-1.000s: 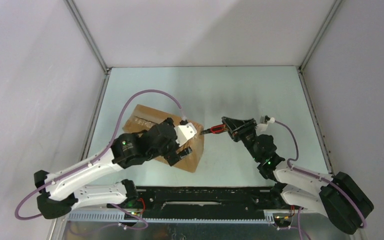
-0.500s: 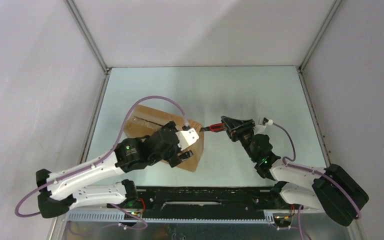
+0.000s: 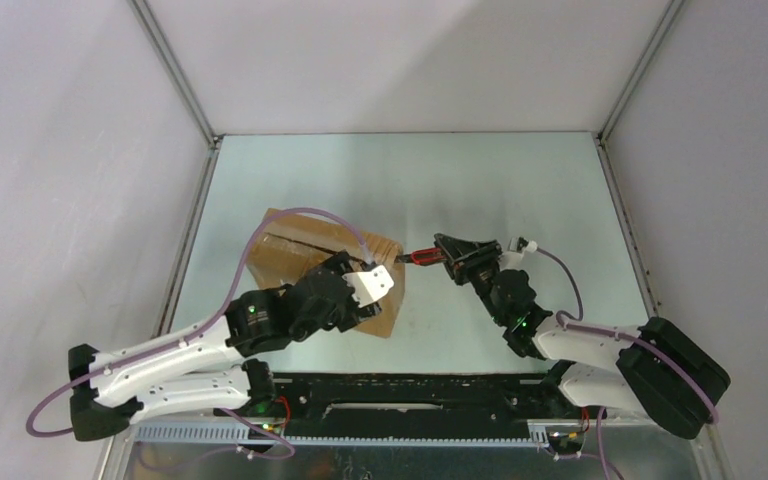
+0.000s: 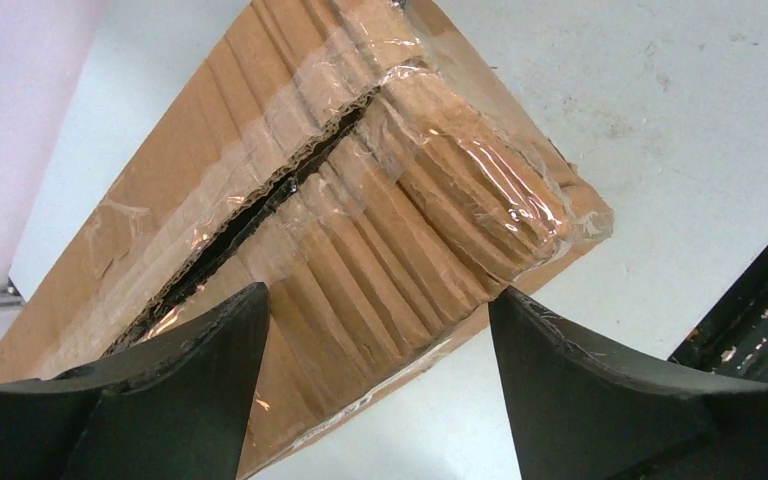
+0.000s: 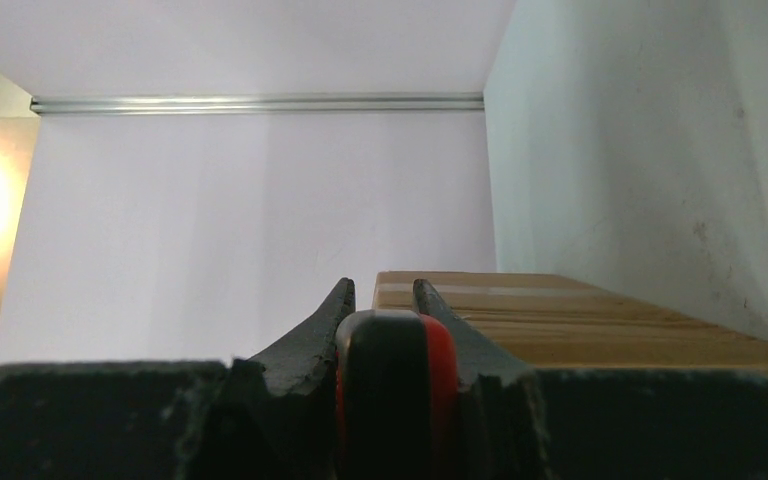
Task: Unpack the express box
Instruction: Cut the express box at the center of the board.
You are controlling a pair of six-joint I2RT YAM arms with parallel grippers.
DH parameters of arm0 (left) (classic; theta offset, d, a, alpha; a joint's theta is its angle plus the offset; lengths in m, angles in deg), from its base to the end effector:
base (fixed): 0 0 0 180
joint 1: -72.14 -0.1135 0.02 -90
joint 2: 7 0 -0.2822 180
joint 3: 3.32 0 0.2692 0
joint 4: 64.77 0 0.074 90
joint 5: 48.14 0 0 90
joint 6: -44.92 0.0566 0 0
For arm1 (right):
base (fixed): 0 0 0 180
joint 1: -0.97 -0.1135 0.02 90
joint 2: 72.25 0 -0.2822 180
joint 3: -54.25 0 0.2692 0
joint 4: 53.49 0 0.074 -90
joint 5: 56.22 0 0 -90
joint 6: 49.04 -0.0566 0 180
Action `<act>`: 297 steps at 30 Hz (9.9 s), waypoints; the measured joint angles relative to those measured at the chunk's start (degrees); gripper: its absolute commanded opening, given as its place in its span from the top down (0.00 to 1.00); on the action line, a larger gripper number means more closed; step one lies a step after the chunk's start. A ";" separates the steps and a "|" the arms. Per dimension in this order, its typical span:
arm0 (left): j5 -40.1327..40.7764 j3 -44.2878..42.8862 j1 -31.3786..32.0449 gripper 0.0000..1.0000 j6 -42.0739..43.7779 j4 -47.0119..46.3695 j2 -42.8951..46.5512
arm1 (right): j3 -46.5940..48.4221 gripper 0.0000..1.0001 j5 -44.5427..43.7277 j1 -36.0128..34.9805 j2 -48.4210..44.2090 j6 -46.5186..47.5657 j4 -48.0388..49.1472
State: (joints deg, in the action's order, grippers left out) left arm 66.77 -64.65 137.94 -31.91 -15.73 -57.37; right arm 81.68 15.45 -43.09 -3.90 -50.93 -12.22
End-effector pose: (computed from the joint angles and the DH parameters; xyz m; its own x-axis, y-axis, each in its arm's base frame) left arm 0.1049 -0.1753 0.3047 -0.0887 0.7014 -0.7073 0.7308 0.5283 0.4323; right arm 0.1899 0.1590 0.2002 -0.4340 0.9002 0.0349 0.0099 -0.0340 0.9994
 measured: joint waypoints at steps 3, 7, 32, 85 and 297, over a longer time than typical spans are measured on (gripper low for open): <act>0.28 1.57 0.31 0.27 1.77 -2.23 0.63 | 0.76 1.00 -0.98 -0.61 -0.72 1.03 -1.75; 0.42 3.19 0.72 0.35 5.03 -5.14 0.66 | 2.08 1.00 -2.08 -1.16 -0.59 2.34 -3.10; -3.37 11.21 1.86 1.00 18.38 -15.50 5.75 | 10.62 1.00 4.50 0.79 1.66 10.12 -11.21; -7.30 14.69 1.99 1.00 14.58 -19.61 9.64 | 13.55 1.00 9.11 -0.72 8.33 10.73 -7.43; -53.31 15.91 -14.93 1.00 3.78 -22.27 11.34 | 7.58 1.00 68.65 36.61 -34.18 35.98 -64.13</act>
State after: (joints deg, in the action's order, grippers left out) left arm 13.46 -48.74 123.01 -28.13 -38.00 -46.02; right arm 89.26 84.10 -6.48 -38.08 -14.96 -76.35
